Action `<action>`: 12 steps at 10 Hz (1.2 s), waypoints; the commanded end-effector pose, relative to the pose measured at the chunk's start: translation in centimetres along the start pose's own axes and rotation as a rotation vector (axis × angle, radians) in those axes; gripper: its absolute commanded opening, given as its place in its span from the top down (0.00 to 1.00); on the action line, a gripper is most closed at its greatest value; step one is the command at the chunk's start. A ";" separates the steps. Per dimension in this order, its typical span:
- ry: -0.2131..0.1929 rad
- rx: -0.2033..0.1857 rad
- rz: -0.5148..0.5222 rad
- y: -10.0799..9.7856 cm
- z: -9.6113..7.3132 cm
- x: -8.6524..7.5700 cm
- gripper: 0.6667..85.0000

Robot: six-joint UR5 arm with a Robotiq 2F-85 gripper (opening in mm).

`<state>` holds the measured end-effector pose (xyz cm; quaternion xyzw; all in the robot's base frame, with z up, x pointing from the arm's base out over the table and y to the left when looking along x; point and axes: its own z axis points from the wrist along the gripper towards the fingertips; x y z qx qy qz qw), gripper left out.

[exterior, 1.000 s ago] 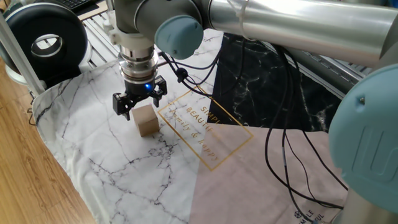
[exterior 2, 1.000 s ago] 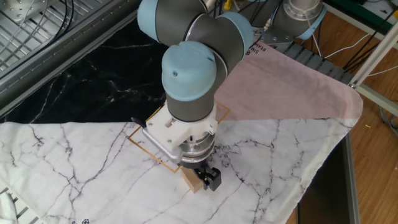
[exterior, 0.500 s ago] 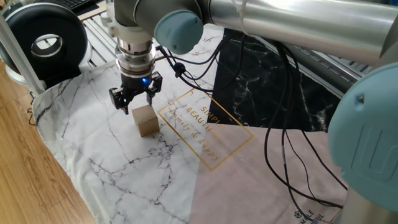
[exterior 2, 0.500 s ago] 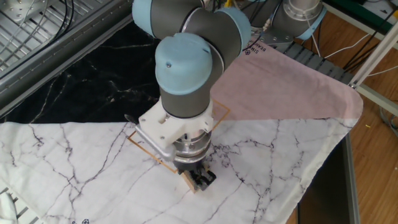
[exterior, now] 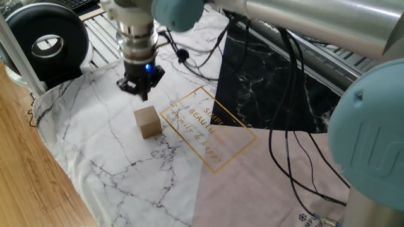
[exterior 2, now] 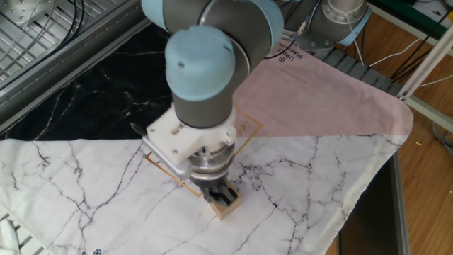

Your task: Pick up the small block on the left and move it to the right

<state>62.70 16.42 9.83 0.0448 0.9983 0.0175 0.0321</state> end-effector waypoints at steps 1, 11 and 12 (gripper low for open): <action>-0.018 0.050 -0.077 -3.6 -2.8 -2.0 0.99; -0.034 -0.007 -0.180 -10.7 -3.7 -2.2 0.99; -0.042 -0.002 -0.185 -10.5 -3.4 -2.2 0.99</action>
